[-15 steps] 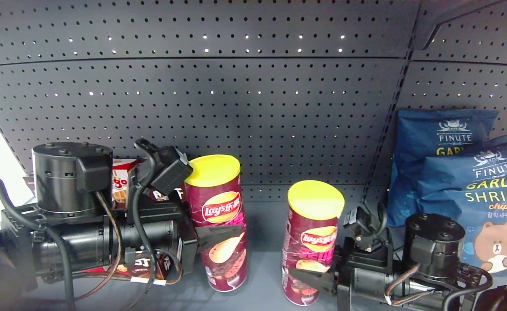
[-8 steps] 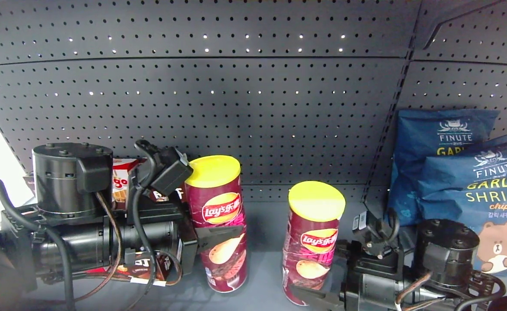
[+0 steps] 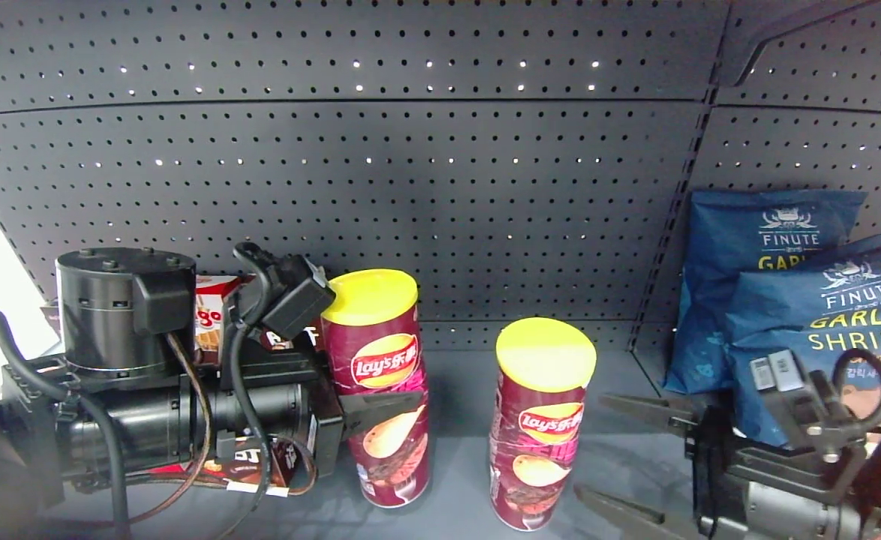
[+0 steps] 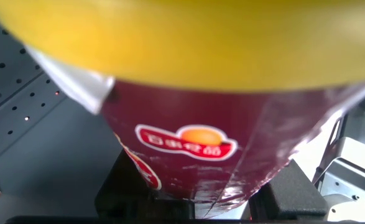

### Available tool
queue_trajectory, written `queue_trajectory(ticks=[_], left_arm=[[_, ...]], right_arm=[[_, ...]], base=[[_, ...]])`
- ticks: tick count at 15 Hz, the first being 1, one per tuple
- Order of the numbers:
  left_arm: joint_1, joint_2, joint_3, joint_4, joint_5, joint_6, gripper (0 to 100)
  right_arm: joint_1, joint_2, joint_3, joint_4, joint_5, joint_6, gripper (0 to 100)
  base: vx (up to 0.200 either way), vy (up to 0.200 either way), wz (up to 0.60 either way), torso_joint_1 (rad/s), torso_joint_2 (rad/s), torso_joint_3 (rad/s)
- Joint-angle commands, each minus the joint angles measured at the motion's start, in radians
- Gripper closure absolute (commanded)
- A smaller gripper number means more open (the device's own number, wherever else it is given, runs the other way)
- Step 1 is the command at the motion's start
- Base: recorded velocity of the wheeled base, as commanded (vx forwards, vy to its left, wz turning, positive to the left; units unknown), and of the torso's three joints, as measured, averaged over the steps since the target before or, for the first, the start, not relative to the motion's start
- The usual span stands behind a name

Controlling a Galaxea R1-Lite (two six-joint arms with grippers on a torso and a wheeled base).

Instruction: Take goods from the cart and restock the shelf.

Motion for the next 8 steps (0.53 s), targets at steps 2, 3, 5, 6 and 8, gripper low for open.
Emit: queue_trajectory(ticks=[2,3,5,6,8], left_arm=[[0.000,-0.001,0.002,0.000,-0.001,0.000,100],[0.000,-0.001,0.000,0.000,-0.002,0.000,100],[0.000,0.001,0.000,-0.002,-0.002,0.000,100],[0.000,0.001,0.005,-0.002,-0.004,0.000,100],[0.000,0.004,0.000,0.000,-0.004,0.000,100]], right_arm=[[-0.190,-0.244,0.002,0.059,-0.041,-0.002,0],[-0.219,-0.276,0.005,0.068,-0.081,-0.002,0],[-0.296,-0.391,0.041,0.128,-0.173,-0.003,0],[-0.322,-0.417,0.060,0.145,-0.180,-0.003,0],[-0.409,-0.502,0.117,0.157,-0.186,-0.003,0]], base=[[0.000,0.000,0.00,0.000,0.00,0.000],[0.000,0.000,0.00,0.000,0.00,0.000],[0.000,0.000,0.00,0.000,0.00,0.000],[0.000,0.000,0.00,0.000,0.00,0.000],[0.000,0.000,0.00,0.000,0.00,0.000]])
